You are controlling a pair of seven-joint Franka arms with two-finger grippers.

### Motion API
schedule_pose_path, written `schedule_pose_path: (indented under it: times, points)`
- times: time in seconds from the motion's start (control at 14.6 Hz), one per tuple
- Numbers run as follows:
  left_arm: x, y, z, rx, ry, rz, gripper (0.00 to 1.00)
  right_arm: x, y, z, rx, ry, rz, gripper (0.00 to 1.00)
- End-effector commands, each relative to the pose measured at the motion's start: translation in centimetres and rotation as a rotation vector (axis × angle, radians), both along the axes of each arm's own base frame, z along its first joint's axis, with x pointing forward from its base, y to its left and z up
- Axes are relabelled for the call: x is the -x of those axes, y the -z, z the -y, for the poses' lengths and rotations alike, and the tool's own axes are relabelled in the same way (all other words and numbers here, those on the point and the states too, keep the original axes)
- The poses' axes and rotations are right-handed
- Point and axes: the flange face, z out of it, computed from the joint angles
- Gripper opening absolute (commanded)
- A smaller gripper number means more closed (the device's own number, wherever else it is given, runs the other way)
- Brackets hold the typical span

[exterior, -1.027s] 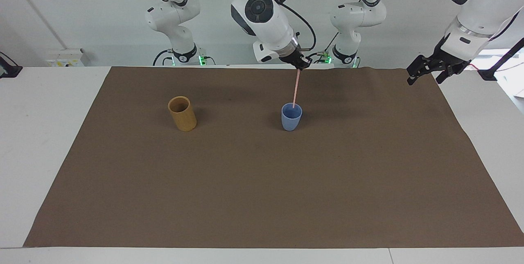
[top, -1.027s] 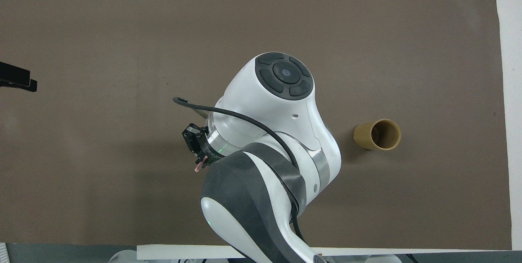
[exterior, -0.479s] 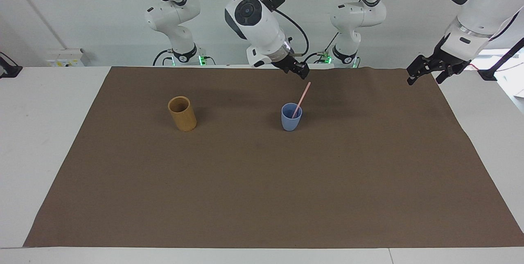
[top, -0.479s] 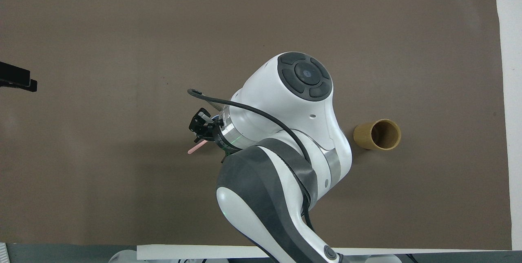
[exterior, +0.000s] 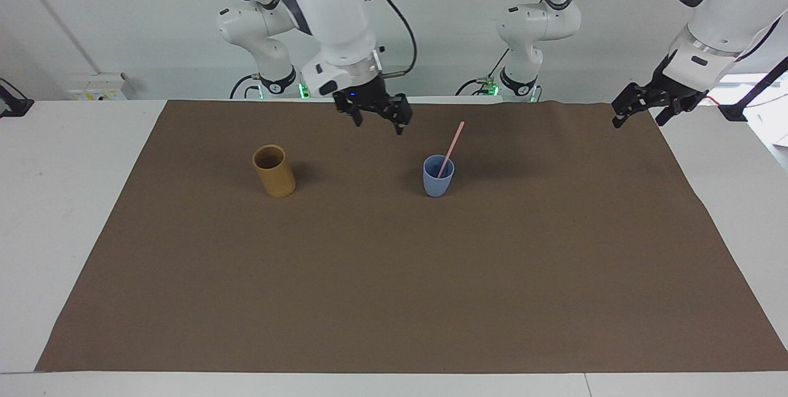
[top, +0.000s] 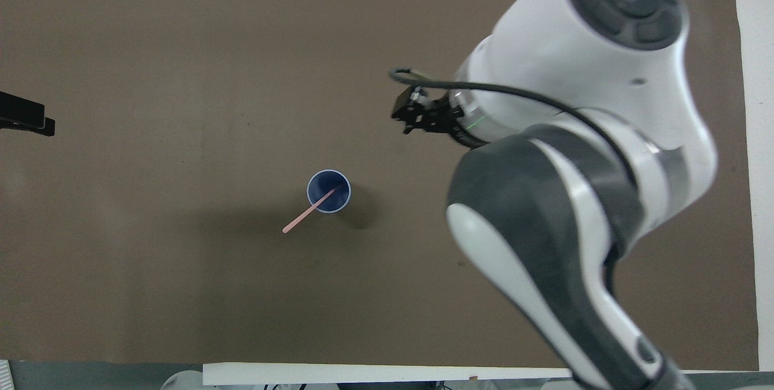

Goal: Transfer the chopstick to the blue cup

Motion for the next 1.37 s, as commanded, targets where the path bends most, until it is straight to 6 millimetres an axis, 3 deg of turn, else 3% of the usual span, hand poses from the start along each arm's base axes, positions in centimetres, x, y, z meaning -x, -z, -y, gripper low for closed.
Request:
schedule_pose_path:
  times: [0.0,0.14,0.27,0.55,0.75,1.3]
  points:
    - [0.3,0.0,-0.3,-0.01,0.011,-0.008,1.0,-0.2,-2.9,9.6,0.081,-0.122,0.045,1.0]
    - [0.3,-0.1,-0.3,-0.01,0.011,-0.006,1.0,0.9,-5.1,14.5,0.16,-0.209,0.026,1.0]
    - [0.3,-0.1,-0.3,-0.01,0.011,-0.006,1.0,1.6,-6.8,18.0,0.243,-0.301,-0.017,1.0]
    - [0.3,-0.1,-0.3,-0.01,0.011,-0.006,1.0,2.6,-6.6,24.2,0.209,-0.396,-0.09,1.0]
    - [0.3,0.0,-0.3,-0.01,0.011,-0.008,1.0,4.1,-6.3,24.3,0.189,-0.389,-0.104,1.0]
    - [0.3,0.0,-0.4,-0.01,0.01,-0.008,1.0,3.3,-5.7,23.9,0.179,-0.399,-0.096,1.0]
